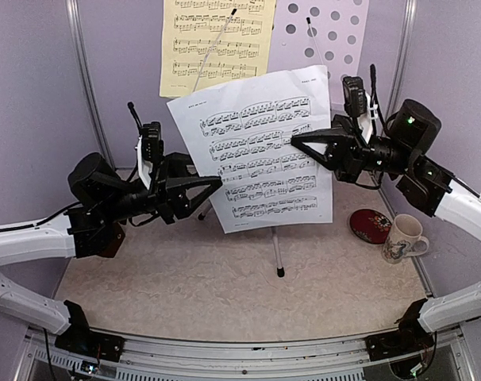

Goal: Set up the instrument practice props

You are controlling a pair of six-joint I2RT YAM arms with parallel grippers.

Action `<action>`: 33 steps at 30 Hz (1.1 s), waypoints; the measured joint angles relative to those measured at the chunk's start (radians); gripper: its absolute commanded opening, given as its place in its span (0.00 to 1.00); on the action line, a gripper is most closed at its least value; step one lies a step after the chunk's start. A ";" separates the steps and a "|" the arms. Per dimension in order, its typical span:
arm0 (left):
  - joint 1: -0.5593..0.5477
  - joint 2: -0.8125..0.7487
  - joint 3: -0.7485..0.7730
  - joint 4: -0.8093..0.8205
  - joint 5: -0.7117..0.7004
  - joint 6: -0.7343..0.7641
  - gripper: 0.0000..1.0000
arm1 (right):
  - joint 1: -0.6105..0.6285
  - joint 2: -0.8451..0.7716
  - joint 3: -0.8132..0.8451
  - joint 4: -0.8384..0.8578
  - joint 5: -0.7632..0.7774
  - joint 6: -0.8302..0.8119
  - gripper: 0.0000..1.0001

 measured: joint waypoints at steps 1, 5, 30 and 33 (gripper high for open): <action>-0.001 0.009 0.010 0.016 -0.010 -0.009 0.33 | -0.001 0.000 -0.006 0.016 -0.003 0.010 0.00; -0.006 0.053 0.050 0.083 -0.032 -0.049 0.30 | -0.012 0.004 -0.024 0.072 -0.014 0.051 0.00; -0.035 0.251 0.637 -0.219 -0.388 -0.042 0.00 | -0.098 -0.111 -0.039 0.024 0.364 -0.023 0.68; -0.018 0.294 0.752 -0.285 -0.426 -0.014 0.00 | -0.098 -0.128 -0.002 -0.003 0.489 -0.068 0.59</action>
